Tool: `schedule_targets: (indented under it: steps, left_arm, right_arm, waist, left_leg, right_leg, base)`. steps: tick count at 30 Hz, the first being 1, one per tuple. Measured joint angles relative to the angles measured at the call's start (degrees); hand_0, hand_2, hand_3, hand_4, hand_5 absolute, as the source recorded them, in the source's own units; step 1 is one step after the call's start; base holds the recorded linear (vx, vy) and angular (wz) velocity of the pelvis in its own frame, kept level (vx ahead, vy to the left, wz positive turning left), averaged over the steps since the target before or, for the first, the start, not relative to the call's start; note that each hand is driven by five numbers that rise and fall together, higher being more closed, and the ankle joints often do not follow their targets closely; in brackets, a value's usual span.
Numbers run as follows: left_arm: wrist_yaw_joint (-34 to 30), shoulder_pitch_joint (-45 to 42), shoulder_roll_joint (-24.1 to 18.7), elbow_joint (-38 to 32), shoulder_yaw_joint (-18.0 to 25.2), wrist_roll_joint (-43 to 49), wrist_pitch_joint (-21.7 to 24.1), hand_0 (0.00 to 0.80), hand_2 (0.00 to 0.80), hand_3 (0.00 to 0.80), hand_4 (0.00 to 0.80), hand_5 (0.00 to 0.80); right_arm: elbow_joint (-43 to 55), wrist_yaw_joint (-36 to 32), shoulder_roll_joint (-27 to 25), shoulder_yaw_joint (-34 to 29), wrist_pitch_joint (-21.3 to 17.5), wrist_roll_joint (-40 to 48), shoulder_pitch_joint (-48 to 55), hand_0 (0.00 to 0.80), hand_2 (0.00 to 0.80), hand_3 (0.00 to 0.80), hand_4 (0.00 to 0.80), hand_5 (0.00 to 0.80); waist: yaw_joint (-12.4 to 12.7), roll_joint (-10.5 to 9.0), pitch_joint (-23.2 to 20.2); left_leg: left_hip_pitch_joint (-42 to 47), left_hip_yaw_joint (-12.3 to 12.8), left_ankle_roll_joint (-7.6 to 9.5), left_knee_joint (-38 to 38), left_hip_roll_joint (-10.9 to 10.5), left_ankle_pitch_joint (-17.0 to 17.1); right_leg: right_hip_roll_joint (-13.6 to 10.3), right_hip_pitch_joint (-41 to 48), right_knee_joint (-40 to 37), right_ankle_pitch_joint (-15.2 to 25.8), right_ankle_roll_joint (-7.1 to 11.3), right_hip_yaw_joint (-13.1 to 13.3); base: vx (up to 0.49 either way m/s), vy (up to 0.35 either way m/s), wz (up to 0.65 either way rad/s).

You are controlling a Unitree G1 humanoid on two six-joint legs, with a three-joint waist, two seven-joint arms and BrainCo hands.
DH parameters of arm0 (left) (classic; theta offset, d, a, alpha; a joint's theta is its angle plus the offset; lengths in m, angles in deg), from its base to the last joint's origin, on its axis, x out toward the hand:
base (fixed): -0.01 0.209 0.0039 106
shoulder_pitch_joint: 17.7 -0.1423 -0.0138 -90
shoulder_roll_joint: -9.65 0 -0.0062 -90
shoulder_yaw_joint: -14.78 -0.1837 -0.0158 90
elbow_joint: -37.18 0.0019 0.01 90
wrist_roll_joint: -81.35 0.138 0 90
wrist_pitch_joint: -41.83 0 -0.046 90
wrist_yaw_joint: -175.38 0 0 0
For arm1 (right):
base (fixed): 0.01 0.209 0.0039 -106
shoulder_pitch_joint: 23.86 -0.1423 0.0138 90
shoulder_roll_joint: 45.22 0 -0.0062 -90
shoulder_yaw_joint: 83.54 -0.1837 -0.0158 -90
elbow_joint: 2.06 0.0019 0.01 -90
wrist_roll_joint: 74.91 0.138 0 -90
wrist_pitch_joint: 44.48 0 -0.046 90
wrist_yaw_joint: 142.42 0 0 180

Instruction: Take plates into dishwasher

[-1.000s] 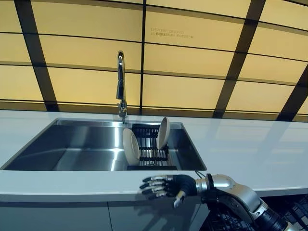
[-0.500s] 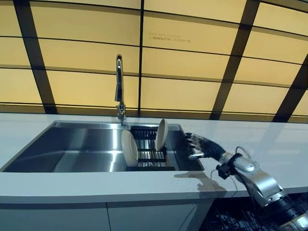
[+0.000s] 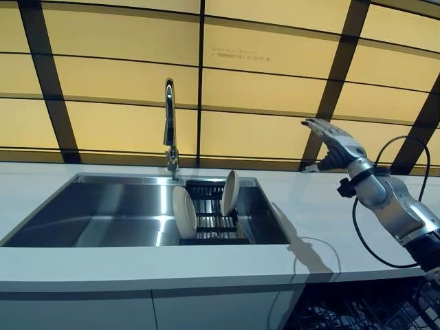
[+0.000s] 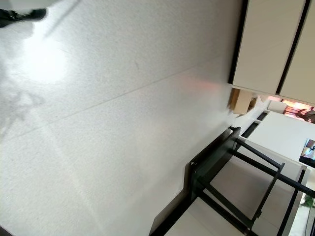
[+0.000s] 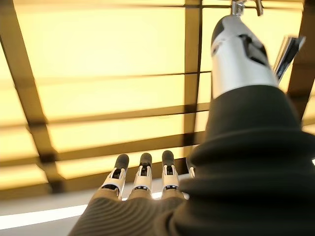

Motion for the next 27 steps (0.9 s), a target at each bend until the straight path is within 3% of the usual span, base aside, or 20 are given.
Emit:
schedule_targets:
  steps: [4, 12, 16, 20, 27]
  left_arm:
    - [-0.04, -0.1, -0.19, -1.06, -0.81, 0.0, -1.03, 0.0, 0.0, 0.0, 0.0, 0.0]
    - [-0.1, -0.19, -2.41, -1.62, -1.6, -3.15, -1.4, 0.0, 0.0, 0.0, 0.0, 0.0]
    - [0.74, 0.07, -3.52, -1.31, 3.14, -13.3, -1.2, 0.0, 0.0, 0.0, 0.0, 0.0]
    - [2.29, 0.15, -3.99, -1.45, 7.72, -22.36, -0.02, 0.0, 0.0, 0.0, 0.0, 0.0]
    - [2.38, -0.17, -4.14, -1.84, 9.58, -23.79, 0.47, 0.0, 0.0, 0.0, 0.0, 0.0]
  right_arm:
    - [-3.21, 3.32, -1.18, 5.95, -0.79, -7.72, -3.33, 0.0, 0.0, 0.0, 0.0, 0.0]
    - [-7.72, 4.81, -3.39, 17.8, -2.83, -17.72, -11.54, 0.0, 0.0, 0.0, 0.0, 0.0]
    - [-11.08, 6.09, -3.51, 19.47, -2.74, -18.72, -14.46, 0.0, 0.0, 0.0, 0.0, 0.0]
    - [-12.54, 6.78, -4.8, 20.03, -1.96, -20.5, -15.99, 0.0, 0.0, 0.0, 0.0, 0.0]
    - [-13.71, 6.84, -5.56, 24.14, -0.13, -20.51, -21.19, 0.0, 0.0, 0.0, 0.0, 0.0]
  waist:
    - [2.62, -0.14, -0.08]
    - [4.31, -1.66, 0.12]
    - [4.71, -3.09, 1.32]
    - [6.44, -2.92, 4.33]
    - [7.72, -1.75, 7.01]
  left_leg:
    - [-0.32, -0.53, 0.22, 0.02, -0.01, -0.12]
    - [-3.85, -3.19, -0.21, 0.34, -0.09, 0.77]
    - [-7.96, -4.58, -0.42, 0.62, -0.06, 1.95]
    - [-10.25, -5.83, -0.68, 0.71, -0.07, 2.44]
    - [-11.59, -6.41, -0.7, 0.58, -0.31, 2.49]
  right_leg:
    - [-0.08, -0.05, 0.0, -0.05, -0.05, -0.51]
    - [-0.32, -2.04, 0.02, -0.36, -0.1, -3.19]
    - [-0.29, -5.58, 0.15, 0.12, -0.06, -4.31]
    - [-0.23, -7.23, 0.24, 0.34, -0.34, -5.33]
    - [-0.36, -8.18, 0.25, 0.47, -0.6, -6.06]
  base:
    - [0.064, -0.027, 0.07]
    - [0.042, -0.067, 0.17]
    - [-0.122, -0.109, 0.17]
    - [-0.032, -0.035, 0.15]
    - [-0.011, 0.003, 0.05]
